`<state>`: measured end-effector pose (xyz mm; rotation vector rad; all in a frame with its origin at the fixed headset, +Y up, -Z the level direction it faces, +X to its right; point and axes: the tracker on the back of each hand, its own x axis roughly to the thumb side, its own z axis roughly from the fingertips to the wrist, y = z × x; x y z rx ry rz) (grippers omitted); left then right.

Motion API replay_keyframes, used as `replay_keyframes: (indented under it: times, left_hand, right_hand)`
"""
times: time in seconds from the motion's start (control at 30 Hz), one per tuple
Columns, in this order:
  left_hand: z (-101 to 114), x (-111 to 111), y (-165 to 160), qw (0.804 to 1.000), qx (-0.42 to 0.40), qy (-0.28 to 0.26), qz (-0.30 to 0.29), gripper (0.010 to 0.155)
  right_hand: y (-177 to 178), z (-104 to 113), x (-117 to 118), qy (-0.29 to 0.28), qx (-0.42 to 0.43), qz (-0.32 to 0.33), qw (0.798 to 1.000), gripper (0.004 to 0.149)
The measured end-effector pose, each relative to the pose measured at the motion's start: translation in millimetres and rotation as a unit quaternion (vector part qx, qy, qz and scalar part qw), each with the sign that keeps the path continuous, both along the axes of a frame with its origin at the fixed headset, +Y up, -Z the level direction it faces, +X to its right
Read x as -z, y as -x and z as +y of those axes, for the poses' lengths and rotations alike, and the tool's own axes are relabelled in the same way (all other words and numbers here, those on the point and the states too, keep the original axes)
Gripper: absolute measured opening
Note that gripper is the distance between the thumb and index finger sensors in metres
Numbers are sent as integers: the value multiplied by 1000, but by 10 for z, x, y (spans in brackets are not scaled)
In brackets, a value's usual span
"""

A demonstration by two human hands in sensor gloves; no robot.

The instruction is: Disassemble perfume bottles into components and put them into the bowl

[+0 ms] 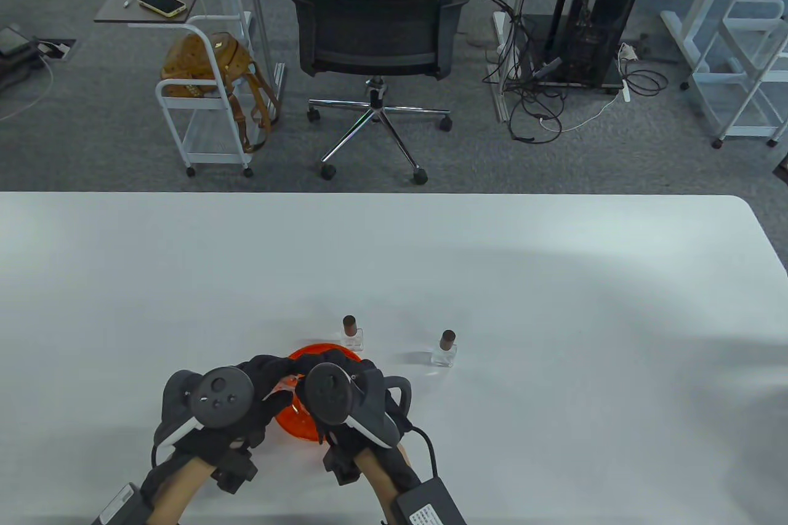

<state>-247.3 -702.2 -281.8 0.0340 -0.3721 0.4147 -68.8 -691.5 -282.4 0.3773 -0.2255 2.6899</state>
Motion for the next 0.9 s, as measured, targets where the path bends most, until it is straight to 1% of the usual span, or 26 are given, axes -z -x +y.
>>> replay_keyframes:
  times: [0.1,0.23,0.27,0.33,0.4,0.57,0.6,0.67,0.73,0.77,0.83,0.9]
  left_hand:
    - [-4,-12,-13,1000,5,3,-8,54]
    - [-1,-4,-23,1000,8,-5,-5,54]
    - [-5,-3,-18,1000,4,-2,-6,54]
    - [-5,-6,-12,1000,4,-2,-7,54]
    - [-8,-11,-28,1000,12,0,-13,54]
    - [2,-8,-29,1000,6,-9,-9,54]
    - [-1,-4,-21,1000,3,-5,-7,54]
    - [-3,-3,-13,1000,-2,-1,-7,54]
    - [-13,-14,-30,1000,7,0,-14,54]
    - [-11,-13,-40,1000,10,-4,-13,54]
    - [-6,-7,-32,1000,14,-6,-4,54]
    - [-12,1,-15,1000,3,-2,-5,54]
  right_hand:
    - [2,5,-2,-13,-5,-4,1000,41]
    - [8,-2,-4,4,-8,10,1000,47]
    - [9,-2,-4,3,-8,9,1000,47]
    - [7,2,-12,-16,-14,-1,1000,43]
    - [9,5,-12,-18,-13,-2,1000,41]
    - [12,2,-10,-3,-14,10,1000,49]
    - [15,5,-12,-4,-14,10,1000,48]
    - [25,5,-23,-25,-24,2,999,44]
    - [35,5,-25,-28,-32,4,999,42]
    - [35,-2,-26,-25,-35,9,999,43]
    - [36,-9,-22,-13,-32,13,999,49]
    - [39,-6,-22,-12,-28,12,999,48]
